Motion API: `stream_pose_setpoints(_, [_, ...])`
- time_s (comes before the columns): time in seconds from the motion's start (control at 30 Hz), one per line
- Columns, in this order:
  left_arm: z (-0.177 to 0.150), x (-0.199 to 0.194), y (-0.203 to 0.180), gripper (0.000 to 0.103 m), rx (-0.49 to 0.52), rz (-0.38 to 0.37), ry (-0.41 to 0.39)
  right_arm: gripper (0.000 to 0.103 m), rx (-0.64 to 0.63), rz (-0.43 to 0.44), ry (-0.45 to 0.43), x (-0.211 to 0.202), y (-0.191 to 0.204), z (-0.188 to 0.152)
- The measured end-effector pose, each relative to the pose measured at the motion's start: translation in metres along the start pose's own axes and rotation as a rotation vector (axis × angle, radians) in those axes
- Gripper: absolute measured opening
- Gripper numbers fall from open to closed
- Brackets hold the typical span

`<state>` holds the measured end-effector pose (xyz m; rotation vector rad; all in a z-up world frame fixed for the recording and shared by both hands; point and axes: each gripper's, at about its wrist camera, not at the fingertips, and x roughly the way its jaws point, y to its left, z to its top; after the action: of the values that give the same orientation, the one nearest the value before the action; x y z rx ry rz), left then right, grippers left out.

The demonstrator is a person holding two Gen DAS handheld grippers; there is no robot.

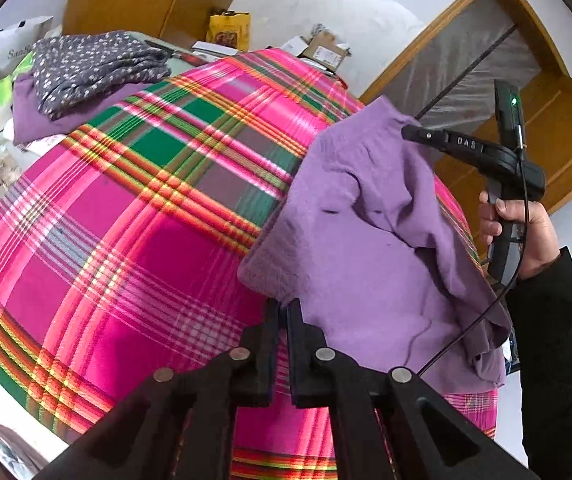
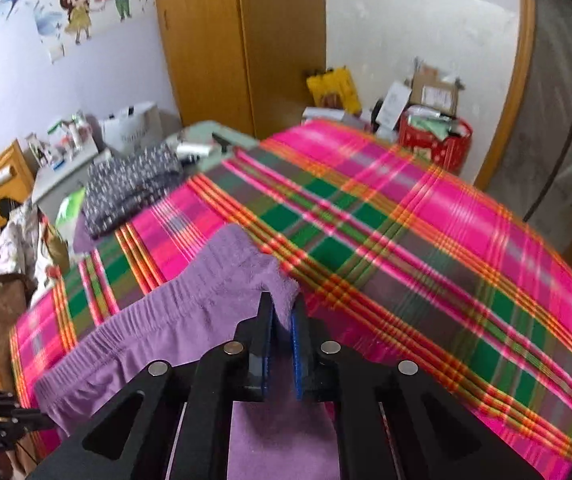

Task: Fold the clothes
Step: 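Lift the garment off the bed with both grippers, holding the waistband up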

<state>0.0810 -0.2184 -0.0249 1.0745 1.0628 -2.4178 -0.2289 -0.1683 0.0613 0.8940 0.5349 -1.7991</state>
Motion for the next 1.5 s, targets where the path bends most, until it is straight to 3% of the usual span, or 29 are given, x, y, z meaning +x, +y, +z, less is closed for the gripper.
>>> stream_pose_setpoints(0.07, [-0.001,0.002,0.005,0.004,-0.016,-0.004,0.008,0.030,-0.007,0.045,0.033,0.008,-0.001,-0.001])
stream_pose_setpoints(0.27, [0.000,0.005,0.017,0.008,-0.079,-0.040,0.035,0.042,-0.011,0.150,0.104,0.029,-0.009,0.006])
stream_pose_setpoints(0.47, [0.005,0.001,0.029,0.019,-0.135,-0.064,0.015,0.046,-0.003,0.192,0.205,0.064,-0.022,0.006])
stream_pose_setpoints(0.67, [0.010,0.006,0.028,0.020,-0.142,-0.072,0.021,0.046,-0.035,0.219,0.252,0.086,-0.015,0.002])
stream_pose_setpoints(0.73, [0.011,0.007,0.029,0.020,-0.156,-0.076,0.025,0.044,-0.038,0.203,0.249,0.087,-0.014,0.003])
stream_pose_setpoints(0.77, [0.011,0.007,0.029,0.020,-0.157,-0.076,0.025,0.036,-0.037,0.195,0.246,0.087,-0.013,0.002])
stream_pose_setpoints(0.8, [0.011,0.007,0.028,0.020,-0.159,-0.075,0.026,0.021,-0.038,0.186,0.245,0.088,-0.013,0.001])
stream_pose_setpoints(0.87, [0.011,0.007,0.028,0.020,-0.165,-0.071,0.031,0.008,-0.040,0.171,0.232,0.086,-0.014,-0.001])
stream_pose_setpoints(1.2, [0.007,0.002,0.036,0.020,-0.219,-0.146,0.012,0.005,-0.007,0.082,0.109,0.054,-0.027,0.008])
stream_pose_setpoints(1.37, [0.008,0.009,0.040,0.020,-0.260,-0.188,0.014,0.005,-0.015,0.064,0.104,0.049,-0.027,0.007])
stream_pose_setpoints(1.5, [0.008,0.011,0.043,0.021,-0.286,-0.169,0.023,0.005,-0.013,0.064,0.113,0.049,-0.027,0.005])
